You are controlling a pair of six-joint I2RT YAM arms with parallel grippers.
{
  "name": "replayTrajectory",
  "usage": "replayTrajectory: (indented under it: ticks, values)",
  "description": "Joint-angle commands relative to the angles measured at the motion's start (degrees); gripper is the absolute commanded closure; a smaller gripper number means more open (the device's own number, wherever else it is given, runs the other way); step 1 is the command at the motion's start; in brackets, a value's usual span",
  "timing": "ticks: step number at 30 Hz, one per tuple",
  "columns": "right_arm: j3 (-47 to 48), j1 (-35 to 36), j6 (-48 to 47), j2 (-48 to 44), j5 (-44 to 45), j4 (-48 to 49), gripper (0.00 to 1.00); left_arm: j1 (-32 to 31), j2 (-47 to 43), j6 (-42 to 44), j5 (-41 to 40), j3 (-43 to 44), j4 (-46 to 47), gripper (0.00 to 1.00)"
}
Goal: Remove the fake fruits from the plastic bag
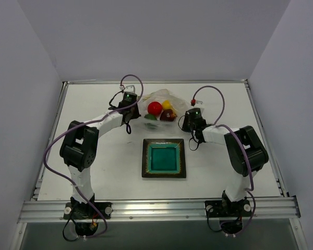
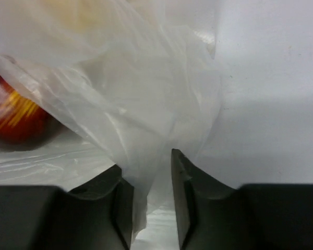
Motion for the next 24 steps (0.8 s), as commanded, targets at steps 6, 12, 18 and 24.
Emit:
replayTrajectory:
  ticks: [6, 12, 18, 24]
  values:
    - [2.36, 1.75, -2.19, -11.97, 3.6, -8.93, 0.4, -0.99, -5.14, -1.71, 1.85, 1.17, 2.06, 0.98]
    - [5.77, 5.08, -4.9, -18.13, 7.99, -13.15, 0.39, -2.13, -6.63, -1.54, 1.77, 0.38, 4.78, 0.98]
    - [13.77, 9.66, -11.32, -13.95, 5.18, -14.92, 0.4, -2.14, -7.95, -1.89, 2.73, -1.82, 7.5, 0.98]
    - [28.62, 9.49, -18.7, 0.36, 6.33, -17.46, 0.42, -2.14, -7.52, -1.01, 3.7, -2.44, 9.09, 0.98]
